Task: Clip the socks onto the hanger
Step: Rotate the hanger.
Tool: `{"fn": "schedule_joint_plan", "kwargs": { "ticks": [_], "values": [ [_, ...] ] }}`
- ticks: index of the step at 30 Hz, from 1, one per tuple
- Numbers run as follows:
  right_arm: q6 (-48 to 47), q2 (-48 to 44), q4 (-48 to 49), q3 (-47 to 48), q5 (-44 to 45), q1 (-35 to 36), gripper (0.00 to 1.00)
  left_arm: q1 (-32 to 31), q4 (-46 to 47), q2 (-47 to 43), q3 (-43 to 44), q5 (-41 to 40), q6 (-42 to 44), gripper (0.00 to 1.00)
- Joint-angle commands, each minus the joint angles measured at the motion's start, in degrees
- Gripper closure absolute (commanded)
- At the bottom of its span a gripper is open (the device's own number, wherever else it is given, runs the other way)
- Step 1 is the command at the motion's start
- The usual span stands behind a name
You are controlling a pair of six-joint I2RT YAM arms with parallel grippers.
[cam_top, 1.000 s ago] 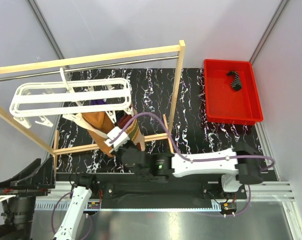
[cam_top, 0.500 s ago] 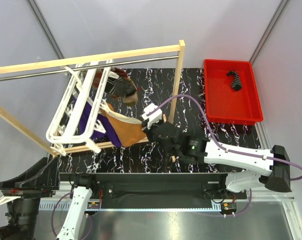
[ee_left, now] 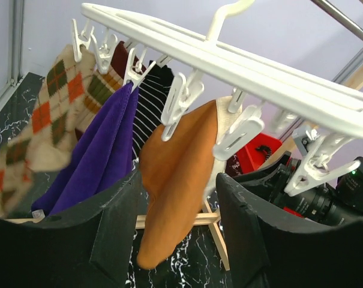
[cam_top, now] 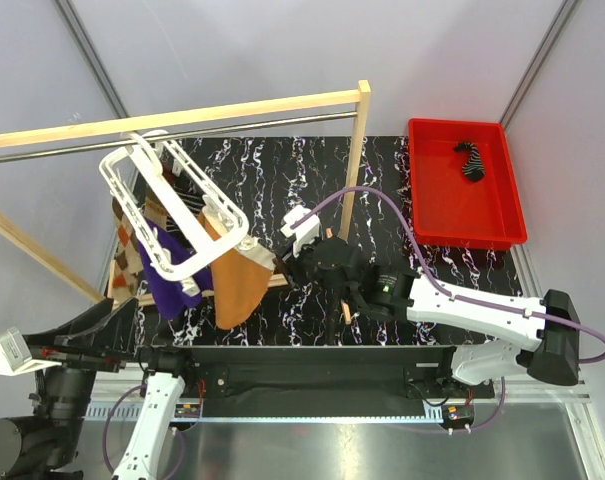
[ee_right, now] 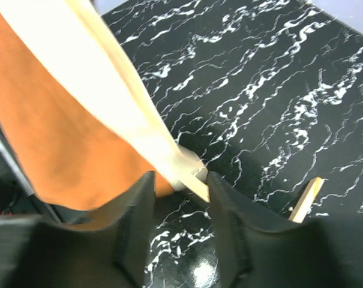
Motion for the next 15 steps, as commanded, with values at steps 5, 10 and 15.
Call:
{"fn": "schedule_joint_plan", "kwargs": {
  "ticks": [5,10,15],
  "values": [
    [1.79,-1.41,-4.49,4.01,-2.51,-0.09,0.29,0.23,6.88,4.01,-0.81,2.41,0.04,0.40],
    [2.40,-6.94,-8.88,4.10,-4.18,-0.17,0.09,0.32,9.60,4.89,-2.30,4.61,-1.19,0.40],
    [0.39,-15.89,-10.30,1.22,-5.50,-0.09,0.01,0.23,10.66,4.54,-3.36,6.81,-2.50,0.41]
  ]
}}
